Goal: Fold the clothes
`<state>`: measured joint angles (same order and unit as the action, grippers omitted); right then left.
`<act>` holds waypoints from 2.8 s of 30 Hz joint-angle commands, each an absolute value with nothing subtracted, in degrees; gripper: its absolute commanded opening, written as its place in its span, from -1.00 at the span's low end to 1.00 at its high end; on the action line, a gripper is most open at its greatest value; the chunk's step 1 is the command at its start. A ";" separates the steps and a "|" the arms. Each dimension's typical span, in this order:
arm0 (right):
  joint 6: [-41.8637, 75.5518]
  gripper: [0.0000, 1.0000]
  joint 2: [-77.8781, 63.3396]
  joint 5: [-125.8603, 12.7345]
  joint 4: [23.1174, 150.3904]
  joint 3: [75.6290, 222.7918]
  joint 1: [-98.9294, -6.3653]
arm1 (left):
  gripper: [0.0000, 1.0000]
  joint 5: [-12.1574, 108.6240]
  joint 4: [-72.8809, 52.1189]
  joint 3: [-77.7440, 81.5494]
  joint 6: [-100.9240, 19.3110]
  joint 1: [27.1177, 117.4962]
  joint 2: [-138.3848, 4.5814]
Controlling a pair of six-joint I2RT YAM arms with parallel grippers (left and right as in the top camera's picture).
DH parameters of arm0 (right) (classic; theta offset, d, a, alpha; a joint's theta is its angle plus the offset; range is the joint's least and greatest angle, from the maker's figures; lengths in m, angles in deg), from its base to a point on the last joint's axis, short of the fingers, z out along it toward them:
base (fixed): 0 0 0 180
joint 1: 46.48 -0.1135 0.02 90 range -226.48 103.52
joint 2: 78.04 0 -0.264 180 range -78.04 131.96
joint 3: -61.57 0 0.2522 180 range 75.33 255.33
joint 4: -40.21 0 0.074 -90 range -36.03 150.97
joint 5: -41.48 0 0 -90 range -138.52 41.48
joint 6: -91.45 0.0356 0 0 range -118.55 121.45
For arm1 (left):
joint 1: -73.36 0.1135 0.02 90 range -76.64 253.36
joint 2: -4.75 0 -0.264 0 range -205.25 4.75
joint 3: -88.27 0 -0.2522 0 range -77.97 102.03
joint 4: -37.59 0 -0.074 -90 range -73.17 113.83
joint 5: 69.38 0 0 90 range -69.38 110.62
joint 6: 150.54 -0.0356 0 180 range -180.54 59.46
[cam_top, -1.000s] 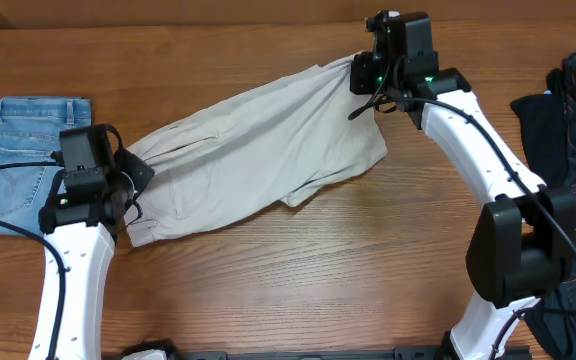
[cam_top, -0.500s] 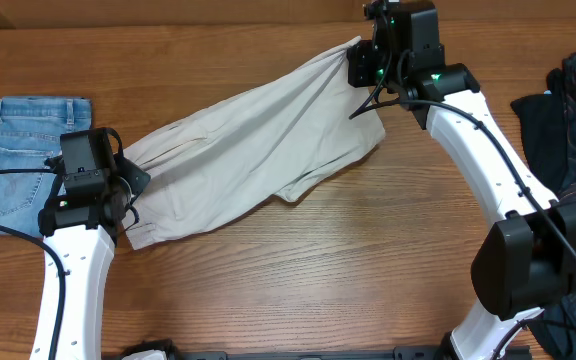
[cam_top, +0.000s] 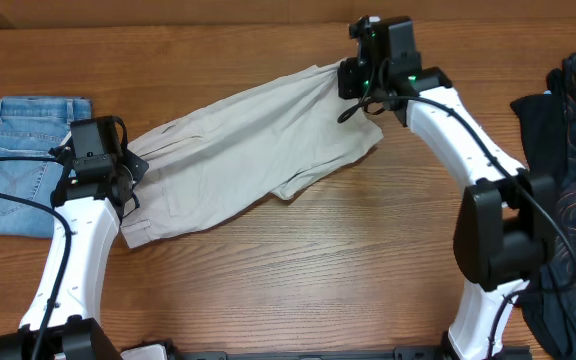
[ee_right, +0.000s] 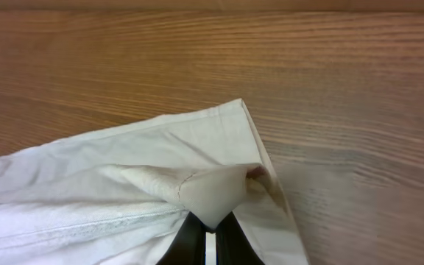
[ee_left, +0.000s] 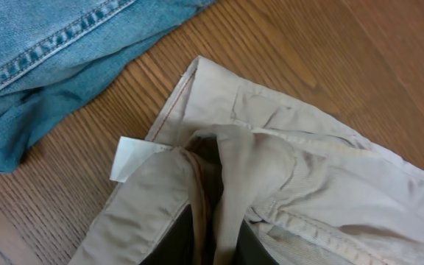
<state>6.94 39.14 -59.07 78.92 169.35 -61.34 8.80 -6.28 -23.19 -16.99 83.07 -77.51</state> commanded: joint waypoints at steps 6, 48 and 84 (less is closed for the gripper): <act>5.89 -0.89 42.93 -57.60 71.81 170.97 -61.90 | -0.64 -0.86 -5.61 -21.99 -14.96 83.55 -78.50; 15.20 0.92 39.71 -67.04 104.16 170.12 -54.60 | -0.86 7.23 -1.71 -13.75 -40.40 83.29 -95.37; 15.23 0.91 46.79 -68.86 98.94 167.21 -54.67 | -0.52 17.31 -5.61 -13.73 -39.99 87.16 -106.67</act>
<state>14.94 43.82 -67.83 99.40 167.89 -54.49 14.88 -3.00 -11.95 -39.59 87.01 -104.29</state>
